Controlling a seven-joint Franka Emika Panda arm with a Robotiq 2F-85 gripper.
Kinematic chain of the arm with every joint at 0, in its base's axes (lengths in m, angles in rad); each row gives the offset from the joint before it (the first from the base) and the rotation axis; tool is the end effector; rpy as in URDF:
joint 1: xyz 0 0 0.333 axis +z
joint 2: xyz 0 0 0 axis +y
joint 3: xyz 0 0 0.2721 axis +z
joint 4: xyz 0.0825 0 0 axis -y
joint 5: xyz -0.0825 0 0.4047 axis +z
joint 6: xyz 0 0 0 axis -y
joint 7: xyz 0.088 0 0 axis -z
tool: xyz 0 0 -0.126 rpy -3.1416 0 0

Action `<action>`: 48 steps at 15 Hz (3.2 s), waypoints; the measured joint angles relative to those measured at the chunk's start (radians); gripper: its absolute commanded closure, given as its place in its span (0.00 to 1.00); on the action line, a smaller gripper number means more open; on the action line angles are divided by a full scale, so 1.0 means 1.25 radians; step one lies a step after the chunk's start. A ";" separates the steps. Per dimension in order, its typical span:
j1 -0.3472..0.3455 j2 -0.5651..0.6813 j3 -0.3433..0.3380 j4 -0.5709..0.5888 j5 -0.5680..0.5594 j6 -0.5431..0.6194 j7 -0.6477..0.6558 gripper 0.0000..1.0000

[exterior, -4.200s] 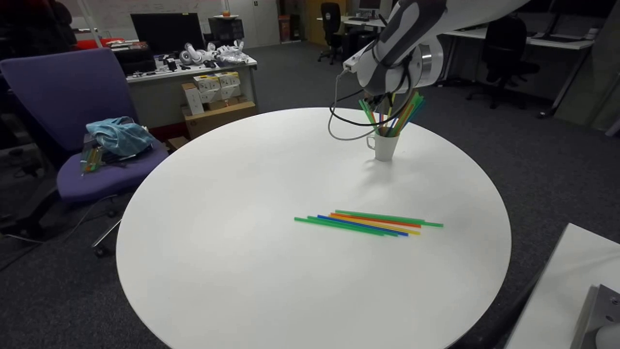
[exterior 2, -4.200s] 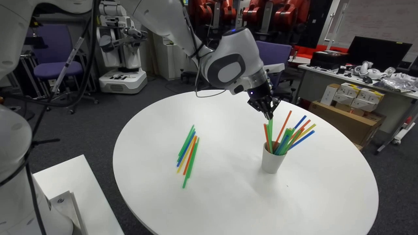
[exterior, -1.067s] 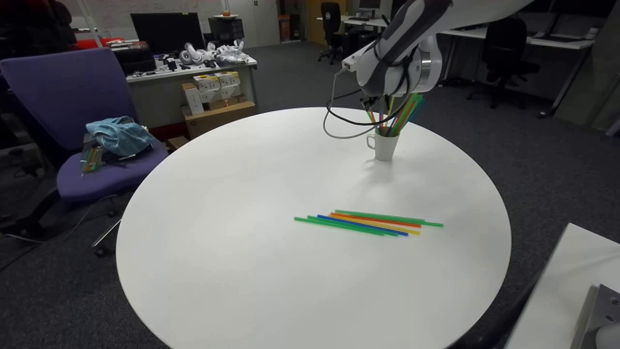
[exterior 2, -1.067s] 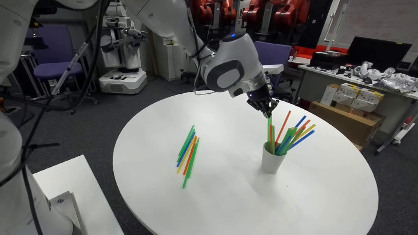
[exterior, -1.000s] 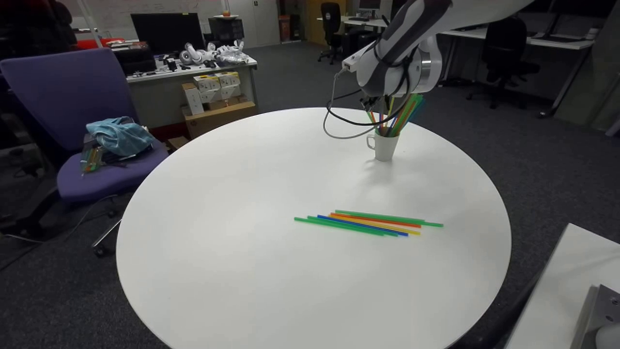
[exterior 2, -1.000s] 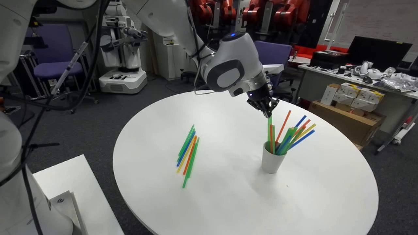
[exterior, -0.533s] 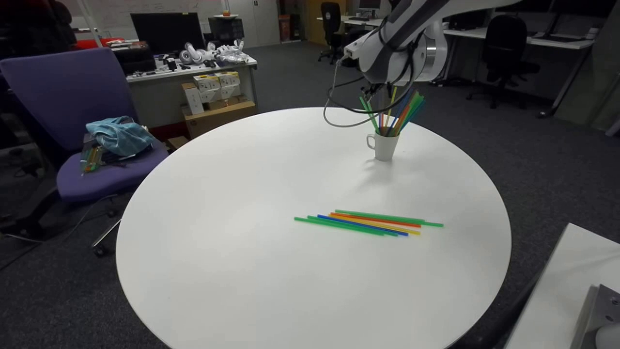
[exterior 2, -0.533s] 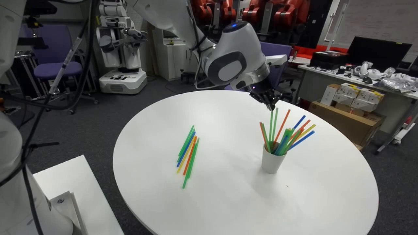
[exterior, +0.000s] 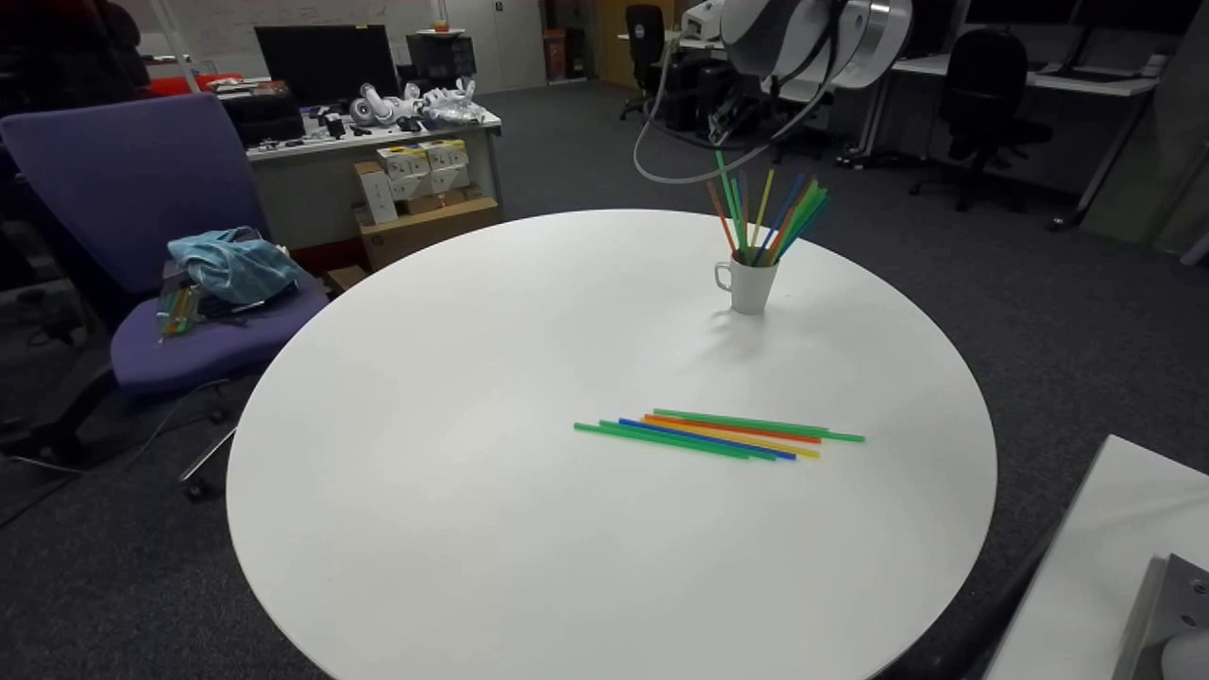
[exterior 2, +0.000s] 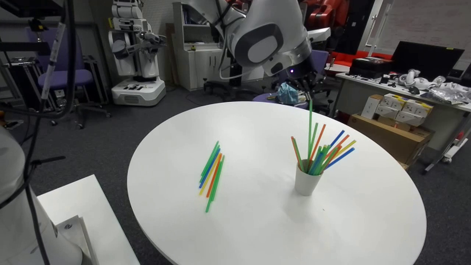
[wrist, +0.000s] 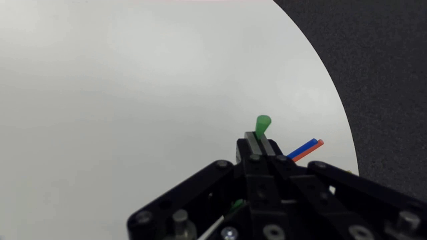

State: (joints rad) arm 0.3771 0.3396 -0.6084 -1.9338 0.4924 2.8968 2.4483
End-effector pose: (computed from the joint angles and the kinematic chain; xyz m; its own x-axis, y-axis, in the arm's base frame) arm 0.6532 -0.1586 0.3509 -0.7781 -0.1772 -0.6027 -0.0377 0.9708 -0.2368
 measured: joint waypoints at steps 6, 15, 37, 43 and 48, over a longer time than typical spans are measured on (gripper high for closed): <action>-0.196 -0.140 0.234 0.015 -0.013 -0.221 -0.103 1.00; -0.281 -0.072 0.336 0.081 -0.223 -0.610 -0.044 1.00; -0.269 0.238 0.419 0.209 -0.283 -0.727 -0.067 0.49; -0.269 0.272 0.419 0.240 -0.283 -0.749 -0.071 0.06; -0.273 0.290 0.414 0.248 -0.283 -0.748 -0.071 0.00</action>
State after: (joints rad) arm 0.0354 0.7017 -0.0904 -1.6235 0.1388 1.9613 2.3598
